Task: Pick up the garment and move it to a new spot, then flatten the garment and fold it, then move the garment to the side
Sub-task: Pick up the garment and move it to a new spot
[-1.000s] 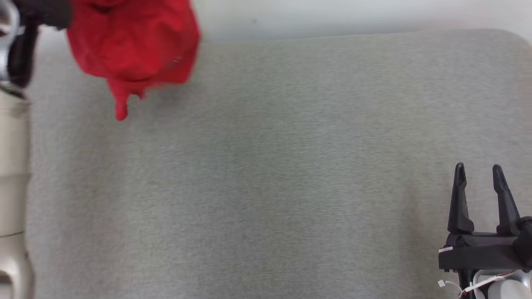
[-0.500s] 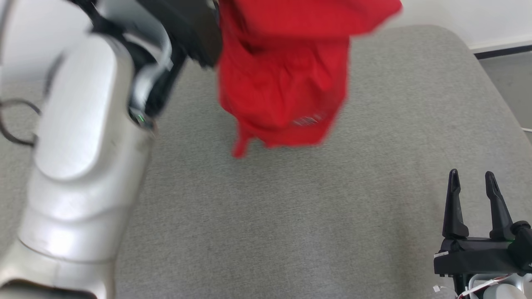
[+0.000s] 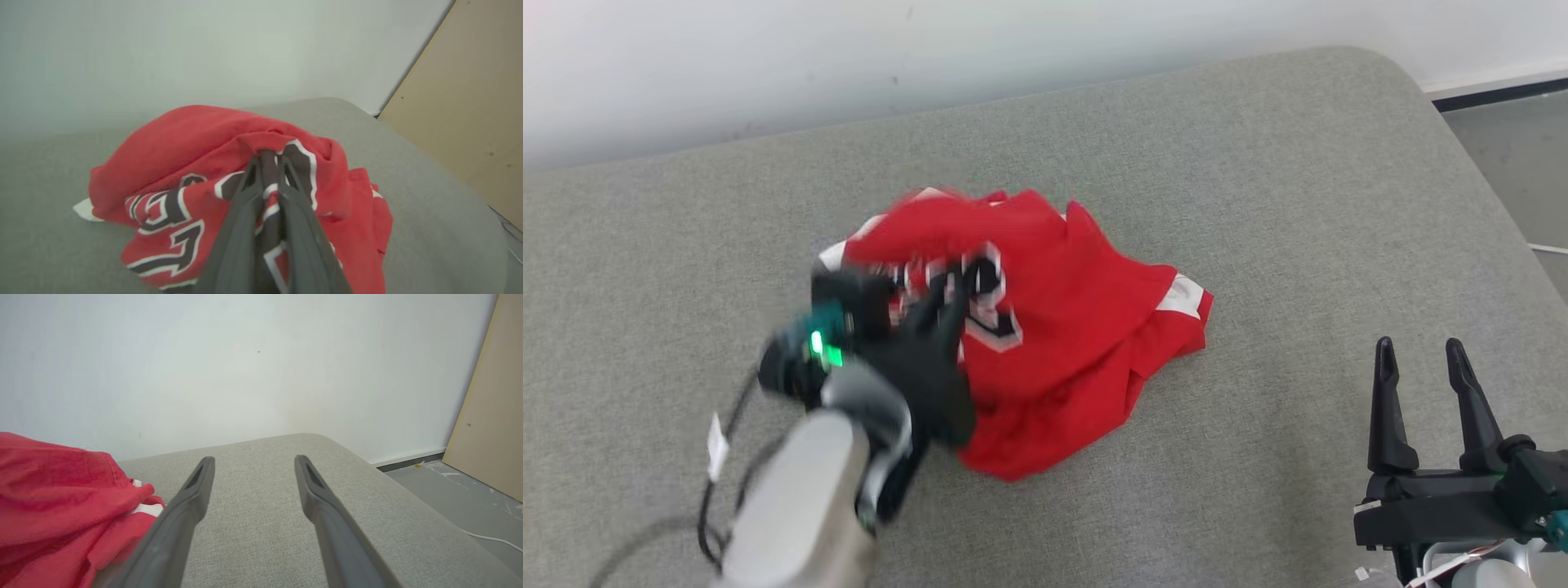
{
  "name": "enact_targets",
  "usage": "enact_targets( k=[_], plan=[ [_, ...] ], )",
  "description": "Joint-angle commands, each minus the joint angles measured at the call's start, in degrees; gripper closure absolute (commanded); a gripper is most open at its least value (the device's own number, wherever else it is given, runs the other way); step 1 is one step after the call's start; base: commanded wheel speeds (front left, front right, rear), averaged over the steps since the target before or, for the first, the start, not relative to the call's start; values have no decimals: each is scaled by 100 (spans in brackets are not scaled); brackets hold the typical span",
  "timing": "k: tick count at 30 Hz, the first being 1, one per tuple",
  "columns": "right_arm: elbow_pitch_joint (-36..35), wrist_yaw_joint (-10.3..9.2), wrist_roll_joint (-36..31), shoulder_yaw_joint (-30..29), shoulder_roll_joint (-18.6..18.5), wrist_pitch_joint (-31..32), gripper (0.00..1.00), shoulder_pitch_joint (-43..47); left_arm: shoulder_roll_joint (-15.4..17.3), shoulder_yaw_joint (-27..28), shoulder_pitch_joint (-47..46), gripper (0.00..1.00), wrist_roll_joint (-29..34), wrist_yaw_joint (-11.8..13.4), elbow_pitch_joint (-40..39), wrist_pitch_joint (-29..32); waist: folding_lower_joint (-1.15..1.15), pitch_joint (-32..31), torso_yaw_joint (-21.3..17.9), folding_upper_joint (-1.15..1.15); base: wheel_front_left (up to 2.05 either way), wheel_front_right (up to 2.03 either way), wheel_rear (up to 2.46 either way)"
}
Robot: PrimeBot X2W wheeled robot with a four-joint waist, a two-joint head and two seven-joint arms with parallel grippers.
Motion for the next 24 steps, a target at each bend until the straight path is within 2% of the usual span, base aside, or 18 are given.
enact_targets(
  k=[1, 3, 4, 5, 6, 10, 16, 24],
  plan=[
    [-4, -12, -46, 23, -6, -4, 0, 14, 6, -19, 185, 100, -26, 40, 42, -113, 0, 14, 19, 0, 0, 0, 0],
    [-13, -12, -51, 64, -5, -4, 0, 21, -4, -98, 448, 100, 30, 32, 146, -259, 0, 24, 65, 0, 0, 0, 0],
    [-2, -12, -63, 87, -6, -4, 0, 36, -20, -140, 544, 84, 51, 25, 193, -341, 0, 14, 97, 0, 0, 0, 0],
    [9, -12, -80, 118, -6, -4, 0, 45, -25, -179, 600, 54, 76, 17, 220, -433, 0, -1, 117, 0, 0, 0, 0],
    [14, -12, -97, 137, -8, -4, 0, 55, -34, -193, 625, 0, 77, -1, 213, -576, 0, -26, 144, 0, 0, 0, 0],
    [11, -12, -137, 211, -6, -4, 0, 122, 63, -38, 705, 0, 76, 19, 170, -1279, 0, -240, 296, 0, 0, 0, 0],
    [-27, -12, -177, 308, -7, -4, 0, 227, 312, 247, 874, 0, 71, 111, -60, -1563, 0, -449, 458, 0, 0, 0, 0],
    [-114, -12, -211, 435, -7, -4, 0, 356, 830, 886, 1695, 0, 233, 475, -927, -1689, 0, -698, 743, 0, 0, 0, 0]
  ],
)
